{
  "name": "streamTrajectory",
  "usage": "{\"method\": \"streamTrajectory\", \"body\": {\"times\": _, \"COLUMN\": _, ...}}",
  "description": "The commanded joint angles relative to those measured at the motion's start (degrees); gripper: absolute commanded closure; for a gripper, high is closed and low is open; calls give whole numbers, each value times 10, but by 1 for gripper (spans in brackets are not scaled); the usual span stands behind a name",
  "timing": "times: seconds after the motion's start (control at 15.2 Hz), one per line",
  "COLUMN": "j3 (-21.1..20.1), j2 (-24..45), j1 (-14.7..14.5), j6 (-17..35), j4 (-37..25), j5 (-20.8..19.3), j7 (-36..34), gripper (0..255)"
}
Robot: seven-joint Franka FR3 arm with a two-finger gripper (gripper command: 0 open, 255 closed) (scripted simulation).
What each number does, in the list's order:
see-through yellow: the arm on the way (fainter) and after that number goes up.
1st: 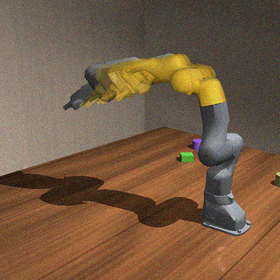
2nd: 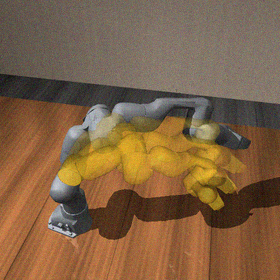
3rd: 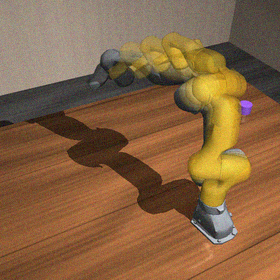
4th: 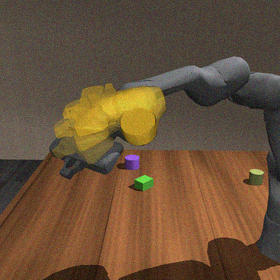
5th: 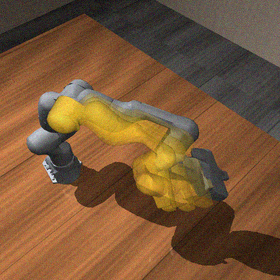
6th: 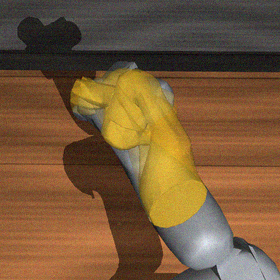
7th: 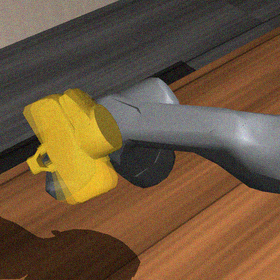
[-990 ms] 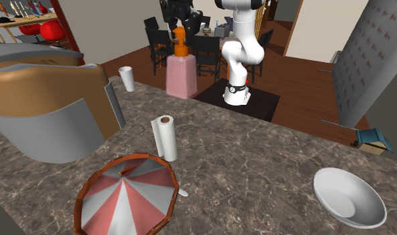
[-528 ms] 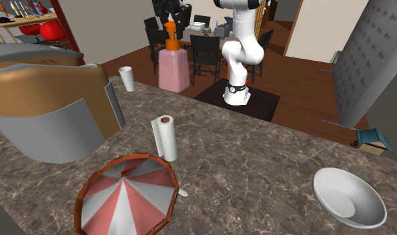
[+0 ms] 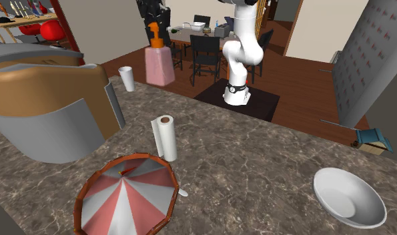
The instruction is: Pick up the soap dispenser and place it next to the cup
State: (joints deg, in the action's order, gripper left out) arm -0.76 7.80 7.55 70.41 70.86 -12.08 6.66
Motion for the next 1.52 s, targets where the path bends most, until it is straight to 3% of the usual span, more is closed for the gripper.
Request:
{"method": "streamTrajectory", "body": {"times": 0.0, "j3": 12, "j2": -5, "j1": 16, "j6": 12, "j4": 11, "j5": -2, "j7": 27, "gripper": 255}}
{"method": "streamTrajectory", "body": {"times": 0.79, "j3": 82, "j2": 21, "j1": 111, "j6": 81, "j4": 19, "j5": -4, "j7": 181, "gripper": 255}}
{"method": "streamTrajectory", "body": {"times": 1.45, "j3": 128, "j2": 124, "j1": 202, "j6": 103, "j4": -90, "j5": 20, "j7": 308, "gripper": 255}}
